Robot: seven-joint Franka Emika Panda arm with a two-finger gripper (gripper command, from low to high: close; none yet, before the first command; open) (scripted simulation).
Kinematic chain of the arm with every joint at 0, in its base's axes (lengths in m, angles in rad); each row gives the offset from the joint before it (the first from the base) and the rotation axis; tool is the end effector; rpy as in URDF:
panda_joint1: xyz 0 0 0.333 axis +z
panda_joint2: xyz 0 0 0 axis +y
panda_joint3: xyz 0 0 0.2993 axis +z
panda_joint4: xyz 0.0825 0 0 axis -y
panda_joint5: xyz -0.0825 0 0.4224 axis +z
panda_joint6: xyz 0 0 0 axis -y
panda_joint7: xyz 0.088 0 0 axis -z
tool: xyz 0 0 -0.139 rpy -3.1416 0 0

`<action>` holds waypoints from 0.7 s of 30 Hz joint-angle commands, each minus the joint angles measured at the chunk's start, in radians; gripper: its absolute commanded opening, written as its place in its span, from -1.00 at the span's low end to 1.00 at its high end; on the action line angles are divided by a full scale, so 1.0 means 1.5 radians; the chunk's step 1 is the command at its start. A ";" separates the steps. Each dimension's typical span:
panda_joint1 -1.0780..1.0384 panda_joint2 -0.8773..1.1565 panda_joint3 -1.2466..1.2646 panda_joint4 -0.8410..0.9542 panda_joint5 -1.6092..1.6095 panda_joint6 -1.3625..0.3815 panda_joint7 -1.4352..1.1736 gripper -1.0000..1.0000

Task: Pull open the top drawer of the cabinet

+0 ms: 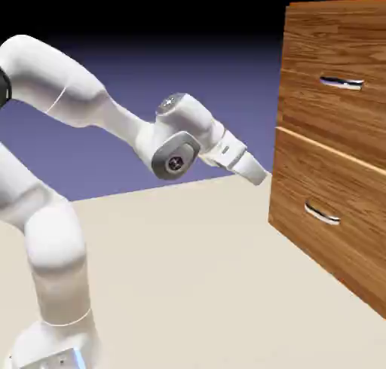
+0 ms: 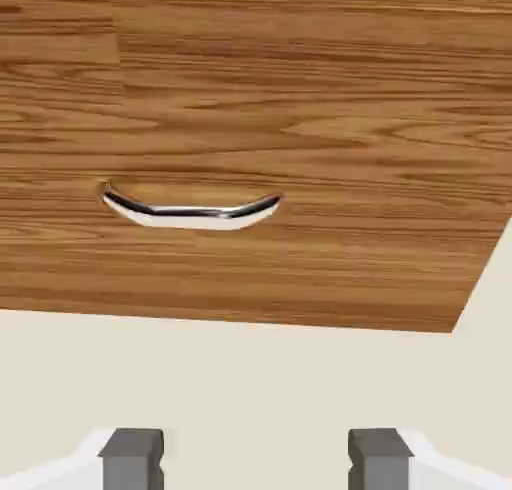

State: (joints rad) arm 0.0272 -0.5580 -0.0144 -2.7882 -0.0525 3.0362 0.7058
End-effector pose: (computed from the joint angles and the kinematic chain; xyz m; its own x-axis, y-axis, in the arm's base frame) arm 0.4570 0.0101 0.4042 0.5563 -0.6041 0.5705 -0.4122 -0.7968 -0.4418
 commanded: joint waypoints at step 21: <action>0.176 0.139 -0.167 0.253 -0.609 -0.009 -0.409 0.00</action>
State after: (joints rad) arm 0.2910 -0.3491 -0.2646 -2.4095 -0.9657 3.0227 0.0923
